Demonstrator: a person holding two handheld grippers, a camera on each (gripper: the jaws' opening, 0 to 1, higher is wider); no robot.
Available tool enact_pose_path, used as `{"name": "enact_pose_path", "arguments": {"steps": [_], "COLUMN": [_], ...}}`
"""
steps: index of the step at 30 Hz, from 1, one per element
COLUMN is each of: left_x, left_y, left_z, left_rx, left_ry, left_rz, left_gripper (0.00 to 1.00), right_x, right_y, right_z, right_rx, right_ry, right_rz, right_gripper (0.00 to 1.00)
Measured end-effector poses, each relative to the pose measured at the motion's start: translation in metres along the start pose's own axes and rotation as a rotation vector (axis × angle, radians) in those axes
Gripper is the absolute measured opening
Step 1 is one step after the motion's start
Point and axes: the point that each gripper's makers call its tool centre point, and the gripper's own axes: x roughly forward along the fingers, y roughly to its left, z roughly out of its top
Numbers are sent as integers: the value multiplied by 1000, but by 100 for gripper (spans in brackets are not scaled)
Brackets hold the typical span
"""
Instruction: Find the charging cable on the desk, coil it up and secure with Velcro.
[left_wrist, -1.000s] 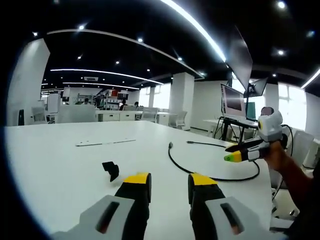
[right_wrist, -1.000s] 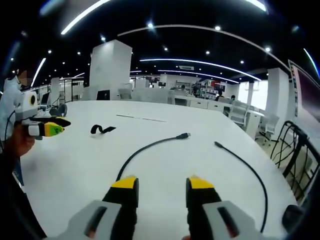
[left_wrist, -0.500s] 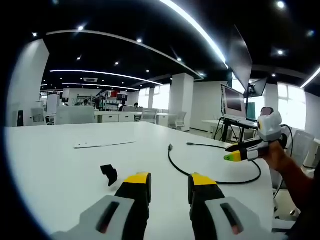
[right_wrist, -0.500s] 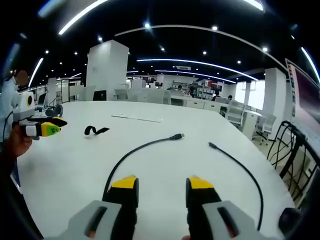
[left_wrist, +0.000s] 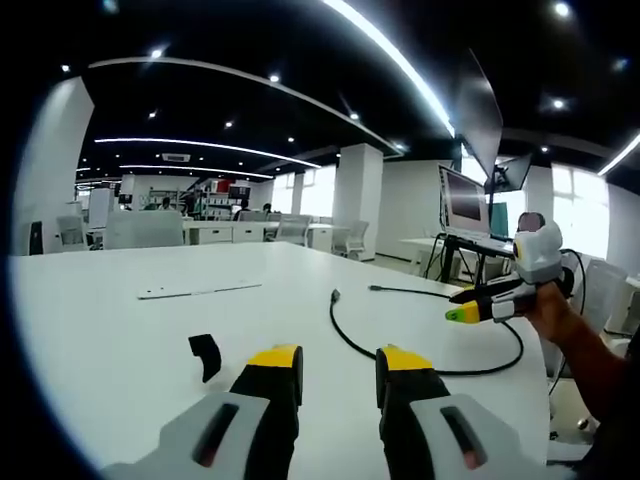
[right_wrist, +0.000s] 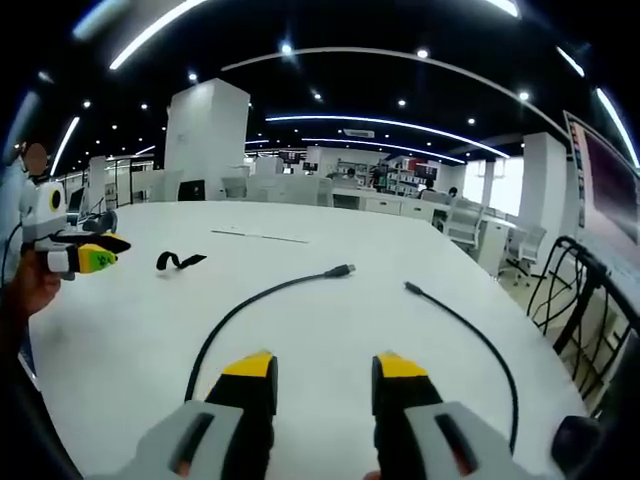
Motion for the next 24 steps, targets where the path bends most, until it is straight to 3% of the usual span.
{"name": "enact_pose_path", "arguments": {"steps": [24], "left_x": [22], "left_y": [-13], "left_z": [-1], "left_rx": [8], "left_ry": [25], "left_rz": [-33], "left_gripper": [29], "right_x": [-1], "right_y": [-20], "right_z": [-1], "right_rx": [-12], "right_ry": [12], "right_rz": [-24], "right_gripper": [37]}}
